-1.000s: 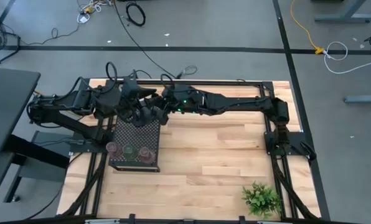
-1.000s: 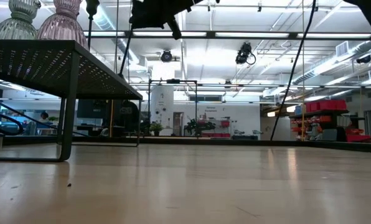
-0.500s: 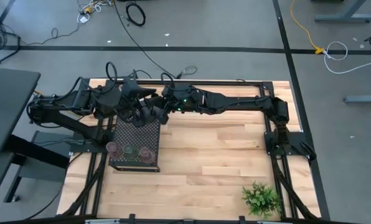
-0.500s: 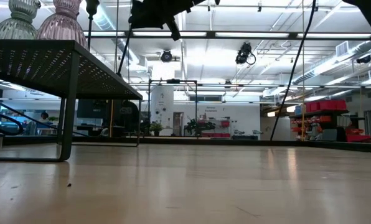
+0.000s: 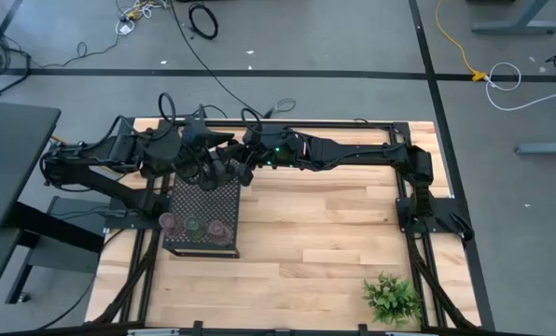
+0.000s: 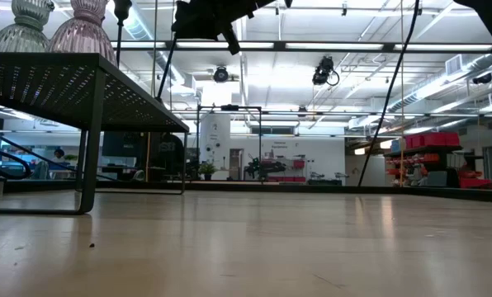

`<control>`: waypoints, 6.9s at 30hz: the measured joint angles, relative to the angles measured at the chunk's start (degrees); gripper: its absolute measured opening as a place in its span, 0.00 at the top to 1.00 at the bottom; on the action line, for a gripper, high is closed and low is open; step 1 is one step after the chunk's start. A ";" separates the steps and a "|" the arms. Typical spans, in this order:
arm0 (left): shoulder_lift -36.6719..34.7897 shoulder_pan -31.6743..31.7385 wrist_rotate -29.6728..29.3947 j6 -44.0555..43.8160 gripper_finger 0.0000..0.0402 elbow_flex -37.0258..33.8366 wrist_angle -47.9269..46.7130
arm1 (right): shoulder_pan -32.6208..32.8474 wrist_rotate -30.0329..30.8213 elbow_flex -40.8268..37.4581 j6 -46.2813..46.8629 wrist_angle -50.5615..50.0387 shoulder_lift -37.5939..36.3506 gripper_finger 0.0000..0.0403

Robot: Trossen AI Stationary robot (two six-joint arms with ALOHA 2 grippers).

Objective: Pick & Place candle stick holders
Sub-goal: Put the black candle holder on the shelf, then put the decorative plant on the shelf

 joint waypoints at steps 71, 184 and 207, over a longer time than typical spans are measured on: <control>-0.04 0.00 0.02 0.04 0.60 0.02 -0.04 | 7.72 -4.64 0.02 2.16 -32.44 -10.33 0.57; -0.09 0.00 0.02 0.68 0.60 0.02 -0.06 | 52.76 -29.40 -9.90 99.82 -60.99 5.07 0.57; -0.09 0.02 0.02 1.72 0.60 0.02 -0.08 | 52.81 -31.63 -9.90 104.45 -66.99 4.70 0.57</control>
